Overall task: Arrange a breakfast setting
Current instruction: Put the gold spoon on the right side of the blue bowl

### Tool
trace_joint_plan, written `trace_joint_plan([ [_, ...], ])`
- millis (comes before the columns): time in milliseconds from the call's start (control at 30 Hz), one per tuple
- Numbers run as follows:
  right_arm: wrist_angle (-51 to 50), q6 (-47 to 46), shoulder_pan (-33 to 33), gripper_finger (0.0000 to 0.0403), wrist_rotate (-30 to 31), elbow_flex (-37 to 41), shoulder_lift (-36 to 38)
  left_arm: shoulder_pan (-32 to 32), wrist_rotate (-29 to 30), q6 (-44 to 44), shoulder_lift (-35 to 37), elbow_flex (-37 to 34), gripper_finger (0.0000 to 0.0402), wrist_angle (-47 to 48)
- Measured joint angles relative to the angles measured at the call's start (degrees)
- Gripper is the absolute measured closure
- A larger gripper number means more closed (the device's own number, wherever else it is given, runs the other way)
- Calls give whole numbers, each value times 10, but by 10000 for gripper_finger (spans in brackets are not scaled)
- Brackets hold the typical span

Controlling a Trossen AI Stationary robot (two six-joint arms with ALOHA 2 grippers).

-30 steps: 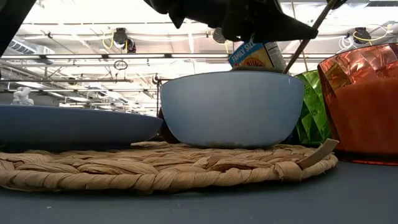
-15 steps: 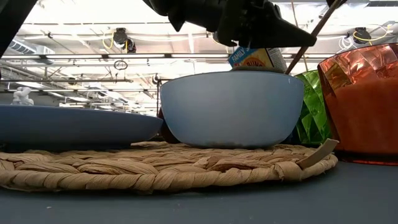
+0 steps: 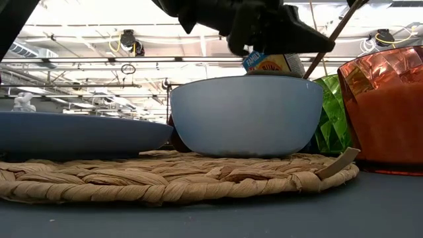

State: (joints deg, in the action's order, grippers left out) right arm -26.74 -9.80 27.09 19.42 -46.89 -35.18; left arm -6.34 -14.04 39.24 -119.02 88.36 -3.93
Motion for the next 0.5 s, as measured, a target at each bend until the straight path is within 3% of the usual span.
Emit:
trace_joint_plan([
  [200,0,0,0,369,0,0,0,-2,1,96,0,0,346,31],
  [500,0,0,0,369,0,0,0,-2,1,111,0,0,344,30],
])
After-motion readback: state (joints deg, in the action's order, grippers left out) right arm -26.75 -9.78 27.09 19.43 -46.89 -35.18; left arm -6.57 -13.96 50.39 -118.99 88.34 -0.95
